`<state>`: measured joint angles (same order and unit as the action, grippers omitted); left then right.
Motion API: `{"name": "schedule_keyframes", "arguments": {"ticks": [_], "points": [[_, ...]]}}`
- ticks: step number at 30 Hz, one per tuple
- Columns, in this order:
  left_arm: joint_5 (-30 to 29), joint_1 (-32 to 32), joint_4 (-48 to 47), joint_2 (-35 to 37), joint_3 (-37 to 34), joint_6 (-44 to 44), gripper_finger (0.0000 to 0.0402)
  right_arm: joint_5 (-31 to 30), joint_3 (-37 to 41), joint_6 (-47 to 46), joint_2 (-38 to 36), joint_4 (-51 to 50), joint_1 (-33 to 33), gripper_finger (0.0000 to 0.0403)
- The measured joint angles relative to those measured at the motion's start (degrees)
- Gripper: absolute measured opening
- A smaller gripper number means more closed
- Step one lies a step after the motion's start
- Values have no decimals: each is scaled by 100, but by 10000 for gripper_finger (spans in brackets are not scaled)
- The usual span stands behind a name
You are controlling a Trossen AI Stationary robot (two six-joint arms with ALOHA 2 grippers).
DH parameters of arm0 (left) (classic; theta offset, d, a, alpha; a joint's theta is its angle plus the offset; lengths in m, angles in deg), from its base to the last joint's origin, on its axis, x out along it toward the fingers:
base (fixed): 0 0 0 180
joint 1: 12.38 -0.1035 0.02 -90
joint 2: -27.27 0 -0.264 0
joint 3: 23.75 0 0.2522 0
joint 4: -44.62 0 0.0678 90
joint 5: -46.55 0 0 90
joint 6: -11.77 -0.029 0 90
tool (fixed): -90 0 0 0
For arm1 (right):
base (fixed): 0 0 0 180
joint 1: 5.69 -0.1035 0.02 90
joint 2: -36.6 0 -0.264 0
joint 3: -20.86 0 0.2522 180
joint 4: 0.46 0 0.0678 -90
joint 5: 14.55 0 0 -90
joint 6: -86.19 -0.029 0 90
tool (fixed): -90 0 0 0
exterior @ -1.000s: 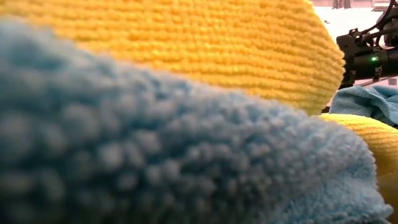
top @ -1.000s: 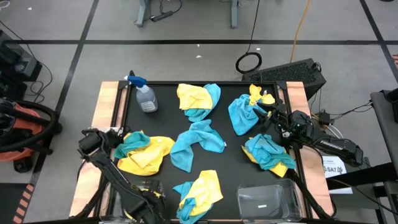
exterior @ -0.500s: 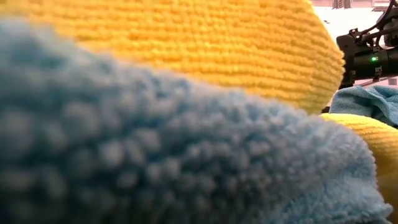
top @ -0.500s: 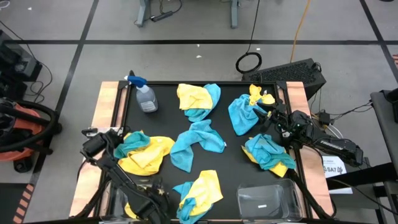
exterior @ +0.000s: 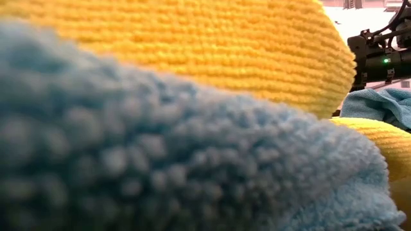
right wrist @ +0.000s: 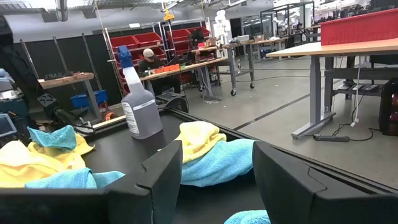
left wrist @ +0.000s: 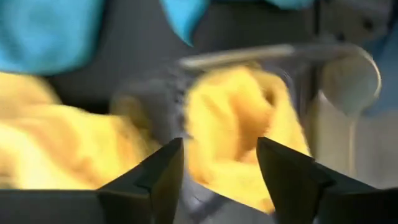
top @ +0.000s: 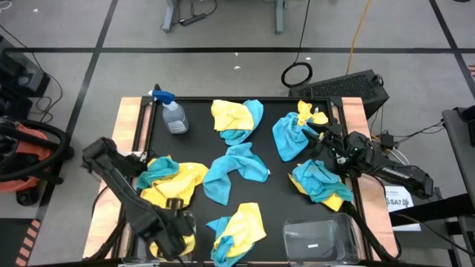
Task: Sort microfiber towel by color & place in baskets
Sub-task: Put the blue towel into the right transparent bin
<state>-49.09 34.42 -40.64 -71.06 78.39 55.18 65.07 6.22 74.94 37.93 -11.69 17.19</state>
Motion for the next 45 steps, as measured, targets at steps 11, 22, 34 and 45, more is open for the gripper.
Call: {"name": "schedule_keyframes", "arguments": {"ticks": [11,22,34,45], "points": [[-2358,-846,-357,429,4,-861,226,-1,0,-1,0,0,0,187],[-1894,-2485,467,93,2,-2899,233,-1,0,-1,0,0,0,187],[-657,-4177,1532,-361,-528,-3488,315,-1,0,1,0,0,1,187],[-33,-4744,2076,-1222,-531,-3860,317,-1,0,-1,0,0,0,187]]}}
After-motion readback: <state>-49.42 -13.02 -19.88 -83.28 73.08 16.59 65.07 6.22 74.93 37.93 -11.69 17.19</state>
